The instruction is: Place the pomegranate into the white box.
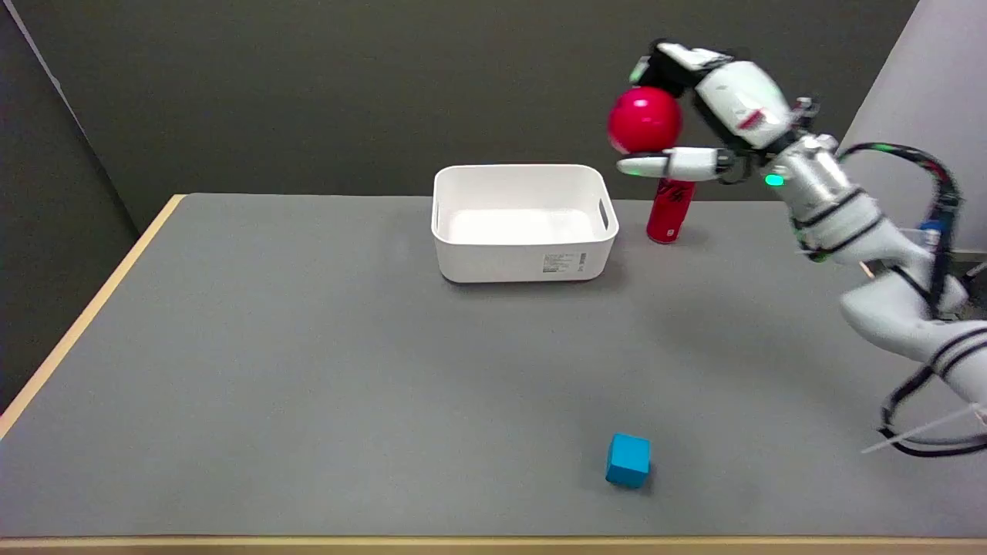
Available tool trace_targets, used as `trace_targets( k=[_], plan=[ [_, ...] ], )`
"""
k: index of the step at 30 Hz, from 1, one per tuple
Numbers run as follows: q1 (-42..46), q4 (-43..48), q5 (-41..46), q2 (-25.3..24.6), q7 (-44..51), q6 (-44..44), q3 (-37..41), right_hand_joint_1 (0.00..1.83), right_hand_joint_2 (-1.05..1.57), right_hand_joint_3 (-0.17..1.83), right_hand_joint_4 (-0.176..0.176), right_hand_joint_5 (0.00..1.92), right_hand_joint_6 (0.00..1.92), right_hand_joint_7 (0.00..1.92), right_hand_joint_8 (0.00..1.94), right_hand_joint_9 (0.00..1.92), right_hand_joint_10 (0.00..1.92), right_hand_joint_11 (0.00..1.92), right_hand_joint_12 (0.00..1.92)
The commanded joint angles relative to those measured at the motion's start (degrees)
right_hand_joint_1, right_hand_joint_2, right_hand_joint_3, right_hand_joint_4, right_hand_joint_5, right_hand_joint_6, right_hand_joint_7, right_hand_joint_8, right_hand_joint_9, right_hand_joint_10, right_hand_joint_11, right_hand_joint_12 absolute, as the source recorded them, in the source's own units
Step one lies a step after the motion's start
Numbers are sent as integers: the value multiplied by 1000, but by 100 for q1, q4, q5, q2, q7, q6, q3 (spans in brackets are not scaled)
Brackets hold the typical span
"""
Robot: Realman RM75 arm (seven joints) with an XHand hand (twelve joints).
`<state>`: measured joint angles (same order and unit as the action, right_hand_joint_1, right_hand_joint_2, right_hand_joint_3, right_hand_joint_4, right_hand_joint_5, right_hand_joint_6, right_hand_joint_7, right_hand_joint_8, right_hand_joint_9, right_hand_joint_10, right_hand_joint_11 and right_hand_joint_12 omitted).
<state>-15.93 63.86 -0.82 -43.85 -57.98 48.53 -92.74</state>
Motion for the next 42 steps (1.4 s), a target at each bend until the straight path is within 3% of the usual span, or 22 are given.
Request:
trace_targets(
  k=[1, 12, 31, 33, 35, 37, 39, 42],
  plan=[
    [-2136, -257, -1239, -1150, 455, -1761, -2048, 1153, 1235, 171, -159, 446, 1716, 793, 1350, 636, 1161, 487, 1533],
    [-2772, -1879, -1570, -1745, 455, -2639, -2307, 1154, 1245, 151, -159, 444, 1712, 794, 1356, 629, 1141, 481, 1506],
    [-2590, -2137, -1491, -1905, 455, -2744, -2260, 1159, 1232, 170, -167, 445, 1698, 802, 1354, 614, 1129, 479, 1509],
    [-2508, -2047, -1393, -1897, 399, -2711, -2235, 1116, 1252, 208, -166, 345, 1694, 744, 1391, 613, 1122, 441, 1497],
    [-2411, -1950, -894, -1864, 399, -2711, -2235, 714, 826, 965, -20, 197, 824, 487, 612, 418, 839, 299, 1383],
    [-2367, -1905, -547, -1850, 399, -2688, -2228, 345, 647, 922, -1, 46, 259, 158, 282, 146, 577, 61, 1172],
    [-2287, -1807, -146, -1816, 399, -2679, -2227, 227, 570, 952, 32, 12, 150, 50, 201, 42, 540, 43, 1036],
    [-2146, -1567, 143, -1779, 407, -2679, -2212, 122, 526, 880, 62, -1, 14, -1, 34, -1, 395, -1, 1118]
  ],
)
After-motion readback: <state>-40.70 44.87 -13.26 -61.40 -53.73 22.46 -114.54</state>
